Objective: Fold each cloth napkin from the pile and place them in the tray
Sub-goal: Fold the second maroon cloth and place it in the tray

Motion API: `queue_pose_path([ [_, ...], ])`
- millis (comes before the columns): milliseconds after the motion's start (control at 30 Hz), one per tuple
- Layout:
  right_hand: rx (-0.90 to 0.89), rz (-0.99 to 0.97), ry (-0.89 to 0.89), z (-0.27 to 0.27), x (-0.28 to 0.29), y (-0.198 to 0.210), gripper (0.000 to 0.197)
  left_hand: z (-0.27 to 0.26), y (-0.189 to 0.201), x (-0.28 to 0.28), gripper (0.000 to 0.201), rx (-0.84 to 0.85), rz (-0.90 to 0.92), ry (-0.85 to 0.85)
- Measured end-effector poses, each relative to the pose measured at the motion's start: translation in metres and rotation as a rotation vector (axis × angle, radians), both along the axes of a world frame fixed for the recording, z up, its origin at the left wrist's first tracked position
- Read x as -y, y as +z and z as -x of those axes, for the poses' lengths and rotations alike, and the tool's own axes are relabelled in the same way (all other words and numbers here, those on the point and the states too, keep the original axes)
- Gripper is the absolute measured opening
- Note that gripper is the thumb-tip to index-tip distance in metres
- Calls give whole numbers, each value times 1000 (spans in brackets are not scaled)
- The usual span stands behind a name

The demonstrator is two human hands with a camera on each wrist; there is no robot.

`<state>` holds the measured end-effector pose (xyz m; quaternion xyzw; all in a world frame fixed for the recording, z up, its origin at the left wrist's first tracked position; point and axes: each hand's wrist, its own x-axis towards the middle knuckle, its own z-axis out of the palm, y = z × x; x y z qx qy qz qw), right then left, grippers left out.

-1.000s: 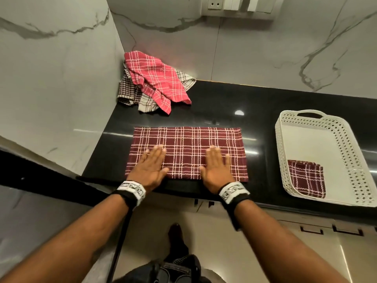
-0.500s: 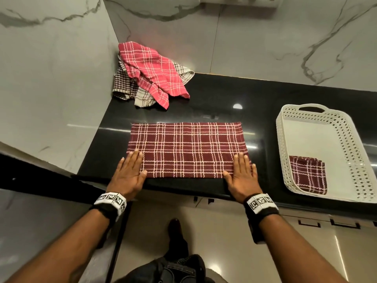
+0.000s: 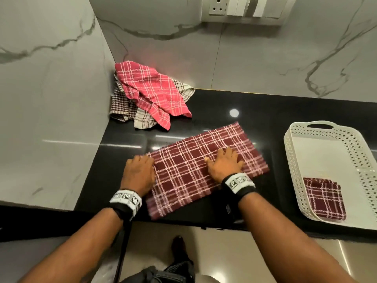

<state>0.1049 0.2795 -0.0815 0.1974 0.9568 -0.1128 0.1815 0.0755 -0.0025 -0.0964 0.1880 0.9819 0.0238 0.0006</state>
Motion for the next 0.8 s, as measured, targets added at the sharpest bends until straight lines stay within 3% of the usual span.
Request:
queue_pose_path([
  [200,18,34,59,91,-28,-1,77,-53,-16,-45,12,11,-172,-410],
  [300,75,60,86,103,-39,0,74,-66,-19,-65,24,71,-194,-577],
  [367,18,51,79,95,-41,3,70,-66,-17,-70,31,80,-228,-619],
  [500,-244,101,20,26,-26,13,56,-60,-16,-58,32,118,-276,-553],
  [667,-250,22,84,-107,-19,-7,29,-74,-28,-42,29,175,-282,-523],
  [800,-295,30,158,-191,-41,-32,43,-97,-34,-41,45,205,-313,-510],
])
